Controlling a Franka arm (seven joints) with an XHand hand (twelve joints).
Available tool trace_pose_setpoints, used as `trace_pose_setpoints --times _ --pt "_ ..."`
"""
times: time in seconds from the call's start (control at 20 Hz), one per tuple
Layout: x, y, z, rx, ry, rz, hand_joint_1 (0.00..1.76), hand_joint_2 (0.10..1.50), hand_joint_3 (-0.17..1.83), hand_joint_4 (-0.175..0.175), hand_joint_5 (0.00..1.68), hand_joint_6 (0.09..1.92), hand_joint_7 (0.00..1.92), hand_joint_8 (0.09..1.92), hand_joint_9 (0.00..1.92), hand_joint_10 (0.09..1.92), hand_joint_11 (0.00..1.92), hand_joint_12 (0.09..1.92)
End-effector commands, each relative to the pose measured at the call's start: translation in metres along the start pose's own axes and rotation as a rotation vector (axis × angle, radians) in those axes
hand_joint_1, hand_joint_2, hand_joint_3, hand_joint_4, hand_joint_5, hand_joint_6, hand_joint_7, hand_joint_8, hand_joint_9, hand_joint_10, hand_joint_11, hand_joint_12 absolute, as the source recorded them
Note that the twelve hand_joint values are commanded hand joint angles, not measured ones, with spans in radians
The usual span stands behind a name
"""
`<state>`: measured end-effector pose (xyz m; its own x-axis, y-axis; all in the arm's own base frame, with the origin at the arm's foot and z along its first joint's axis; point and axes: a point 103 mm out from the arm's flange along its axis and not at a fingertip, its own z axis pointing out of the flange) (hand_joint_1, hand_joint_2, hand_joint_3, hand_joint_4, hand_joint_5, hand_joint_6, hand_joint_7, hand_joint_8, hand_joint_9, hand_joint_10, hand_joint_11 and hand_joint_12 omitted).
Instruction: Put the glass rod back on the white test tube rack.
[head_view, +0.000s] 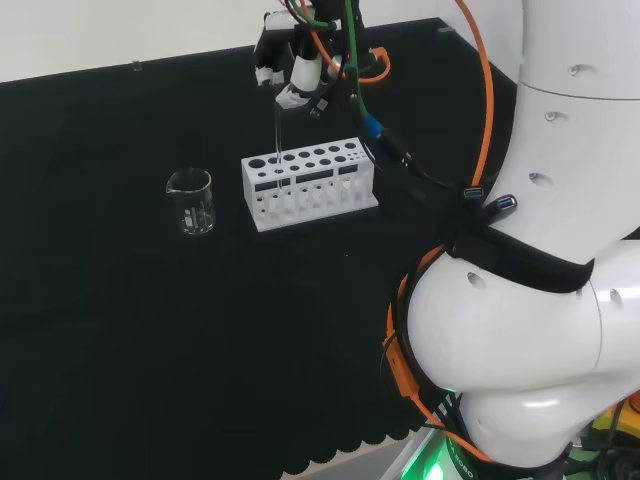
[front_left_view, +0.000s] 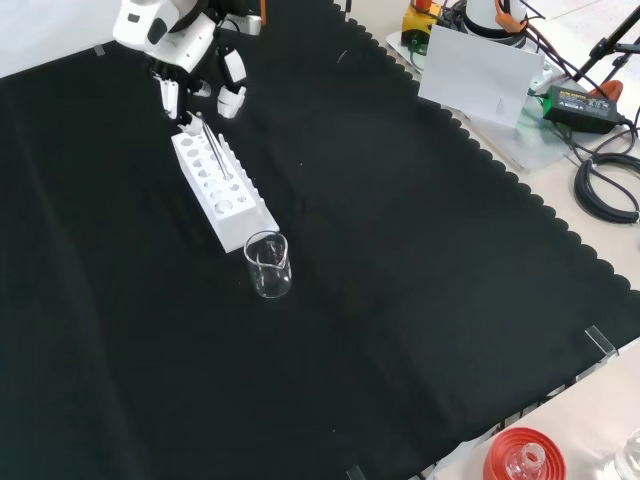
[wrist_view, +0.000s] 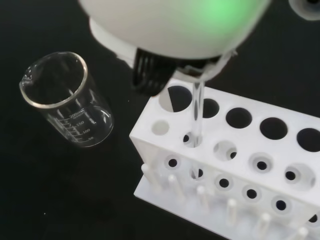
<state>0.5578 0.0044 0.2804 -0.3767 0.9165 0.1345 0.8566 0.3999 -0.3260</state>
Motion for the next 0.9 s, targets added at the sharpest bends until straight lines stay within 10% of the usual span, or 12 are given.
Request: trace_pose_setpoints --times 0.05,0.9 --pt "-0.006 -0.009 -0.008 -0.006 0.006 0.016 1.24 0.38 0.81 -0.148 0.39 0.7 0.87 0.74 1.87 0.09 1.87 0.4" --pt "-0.024 -0.041 -0.038 -0.061 0.02 0.063 1.25 0.43 0.77 -0.17 0.65 0.73 0.89 0.74 1.88 0.09 1.87 0.4"
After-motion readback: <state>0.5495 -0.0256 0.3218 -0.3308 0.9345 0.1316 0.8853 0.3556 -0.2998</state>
